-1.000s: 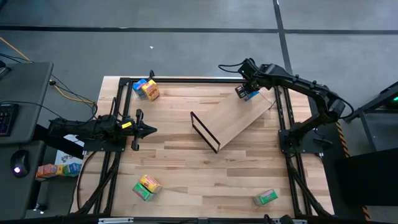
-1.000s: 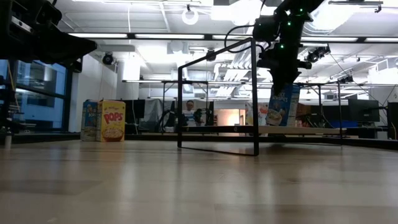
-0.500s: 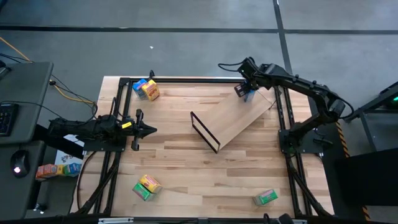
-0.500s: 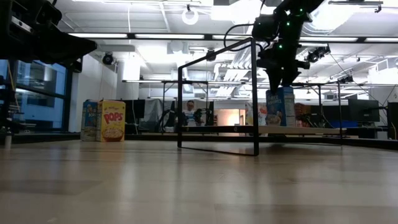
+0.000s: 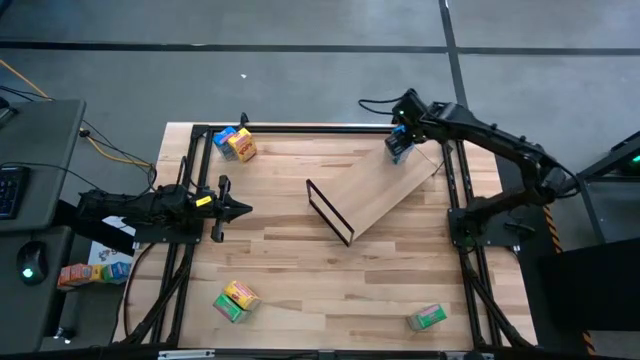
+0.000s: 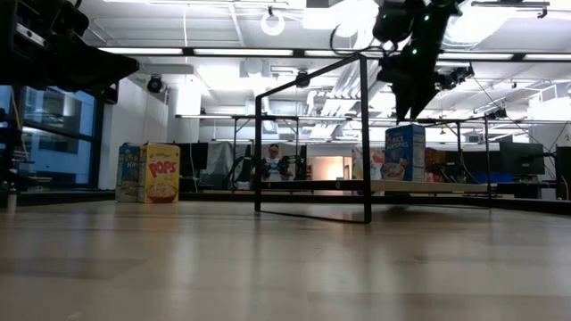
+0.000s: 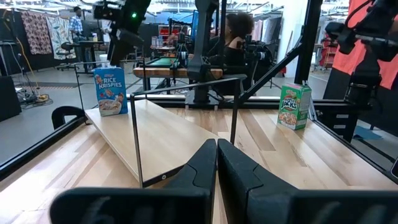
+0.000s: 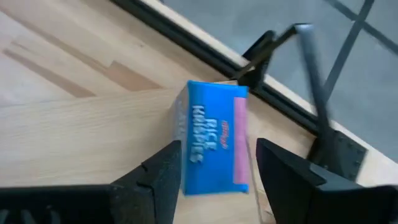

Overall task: Stack cereal on shelf
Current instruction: Put the bottom blue cereal box on the shelf

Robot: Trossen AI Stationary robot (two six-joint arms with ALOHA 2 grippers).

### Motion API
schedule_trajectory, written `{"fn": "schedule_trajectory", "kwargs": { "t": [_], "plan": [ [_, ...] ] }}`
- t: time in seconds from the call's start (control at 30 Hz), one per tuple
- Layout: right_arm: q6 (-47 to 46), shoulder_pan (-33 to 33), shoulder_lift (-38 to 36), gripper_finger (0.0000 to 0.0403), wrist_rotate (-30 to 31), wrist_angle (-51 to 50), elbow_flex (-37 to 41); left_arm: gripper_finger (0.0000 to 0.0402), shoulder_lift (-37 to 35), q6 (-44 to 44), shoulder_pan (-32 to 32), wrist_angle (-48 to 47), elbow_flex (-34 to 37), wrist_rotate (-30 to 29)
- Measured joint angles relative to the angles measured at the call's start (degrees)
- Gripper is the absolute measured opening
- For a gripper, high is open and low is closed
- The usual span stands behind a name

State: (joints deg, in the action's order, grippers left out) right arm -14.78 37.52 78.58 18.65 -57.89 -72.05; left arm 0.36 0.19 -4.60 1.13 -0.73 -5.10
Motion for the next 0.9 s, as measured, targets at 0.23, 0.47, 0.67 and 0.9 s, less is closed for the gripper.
{"fn": "schedule_trajectory", "kwargs": {
  "t": [0.23, 0.47, 0.67, 0.9],
  "plan": [
    [-3.2, -0.2, -5.4, 0.0186, 0.4, -4.1, 0.0, 0.0008, 0.0, 0.0, 0.0, 0.0, 0.0, 0.0],
    [-6.2, -4.6, -9.0, 0.0183, 6.0, -5.3, 6.8, 0.0008, 0.0, 0.0, 0.0, 0.0, 0.0, 0.0],
    [-9.1, -8.0, -12.7, 0.0157, 10.4, -1.8, 14.4, 0.0008, 0.0, 0.0, 0.0, 0.0, 0.0, 0.0],
    [-15.2, -10.8, -14.3, 0.0057, 20.6, 1.1, 20.8, 0.0008, 0.0, 0.0, 0.0, 0.0, 0.0, 0.0]
  ]
}}
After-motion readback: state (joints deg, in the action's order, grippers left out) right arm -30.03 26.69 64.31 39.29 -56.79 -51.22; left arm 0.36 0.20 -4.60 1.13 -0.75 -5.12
